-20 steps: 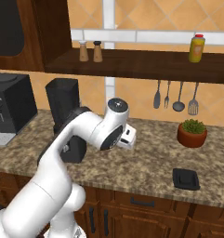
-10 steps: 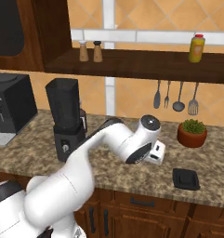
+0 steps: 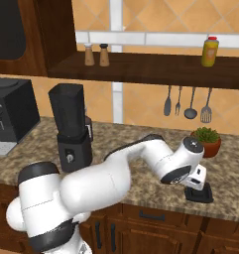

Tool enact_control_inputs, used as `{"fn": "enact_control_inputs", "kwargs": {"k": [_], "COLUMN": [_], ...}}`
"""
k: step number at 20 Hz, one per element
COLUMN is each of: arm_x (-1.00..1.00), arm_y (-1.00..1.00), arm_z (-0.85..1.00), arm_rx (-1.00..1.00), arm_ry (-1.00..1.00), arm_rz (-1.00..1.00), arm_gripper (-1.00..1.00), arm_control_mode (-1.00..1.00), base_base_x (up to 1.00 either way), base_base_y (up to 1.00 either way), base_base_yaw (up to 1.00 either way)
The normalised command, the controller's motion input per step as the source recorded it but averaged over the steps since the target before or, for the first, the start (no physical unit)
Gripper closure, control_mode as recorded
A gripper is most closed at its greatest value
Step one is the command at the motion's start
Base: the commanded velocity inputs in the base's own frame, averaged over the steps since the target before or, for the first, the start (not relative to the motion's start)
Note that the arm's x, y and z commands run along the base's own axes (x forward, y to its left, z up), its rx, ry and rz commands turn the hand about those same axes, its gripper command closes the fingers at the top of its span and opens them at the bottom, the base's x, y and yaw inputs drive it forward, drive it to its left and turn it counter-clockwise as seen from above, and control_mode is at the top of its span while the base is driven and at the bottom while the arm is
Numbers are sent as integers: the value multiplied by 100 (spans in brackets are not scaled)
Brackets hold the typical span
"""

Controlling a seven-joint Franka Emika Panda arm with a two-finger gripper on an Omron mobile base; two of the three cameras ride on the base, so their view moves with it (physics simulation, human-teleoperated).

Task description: Close the lid blender by securely placing the lid on top.

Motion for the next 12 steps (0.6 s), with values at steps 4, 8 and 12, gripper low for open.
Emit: {"fn": "enact_control_inputs", "kwargs": {"k": [4,8,12], "arm_x": [4,4,8], "arm_y": [-65,-24,-18], "arm_z": [-24,-35,-8], "arm_rx": [-1,-5,-1], "arm_ry": [20,23,13], "arm_rz": [0,0,0], "arm_gripper": [-100,-100,-100], "arm_control_mode": [-100,-100,-100], "base_base_x": [0,0,0], "base_base_y": [0,0,0], "base_base_yaw": [0,0,0]}}
